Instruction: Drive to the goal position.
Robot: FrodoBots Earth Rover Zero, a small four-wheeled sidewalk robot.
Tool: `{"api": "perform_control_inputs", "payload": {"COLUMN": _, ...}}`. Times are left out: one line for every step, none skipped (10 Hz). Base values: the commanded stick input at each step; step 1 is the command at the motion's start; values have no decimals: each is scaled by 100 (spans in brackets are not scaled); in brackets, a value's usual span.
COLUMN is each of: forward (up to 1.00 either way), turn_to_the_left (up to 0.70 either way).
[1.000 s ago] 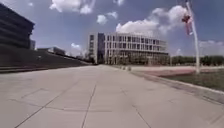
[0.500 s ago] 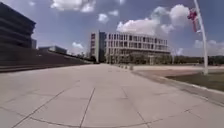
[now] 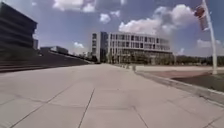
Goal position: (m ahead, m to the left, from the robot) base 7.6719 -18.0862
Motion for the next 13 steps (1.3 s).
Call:
{"api": "perform_control_inputs", "payload": {"forward": 70, "turn_to_the_left": 0}}
{"api": "perform_control_inputs", "payload": {"forward": 70, "turn_to_the_left": 0}}
{"api": "perform_control_inputs", "payload": {"forward": 70, "turn_to_the_left": 0}}
{"api": "perform_control_inputs", "payload": {"forward": 70, "turn_to_the_left": 0}}
{"api": "perform_control_inputs", "payload": {"forward": 70, "turn_to_the_left": 0}}
{"api": "perform_control_inputs", "payload": {"forward": 70, "turn_to_the_left": 0}}
{"api": "perform_control_inputs", "payload": {"forward": 70, "turn_to_the_left": 0}}
{"api": "perform_control_inputs", "payload": {"forward": 70, "turn_to_the_left": 0}}
{"api": "perform_control_inputs", "payload": {"forward": 70, "turn_to_the_left": 0}}
{"api": "perform_control_inputs", "payload": {"forward": 70, "turn_to_the_left": 0}}
{"api": "perform_control_inputs", "payload": {"forward": 70, "turn_to_the_left": 0}}
{"api": "perform_control_inputs", "payload": {"forward": 70, "turn_to_the_left": 0}}
{"api": "perform_control_inputs", "payload": {"forward": 70, "turn_to_the_left": 0}}
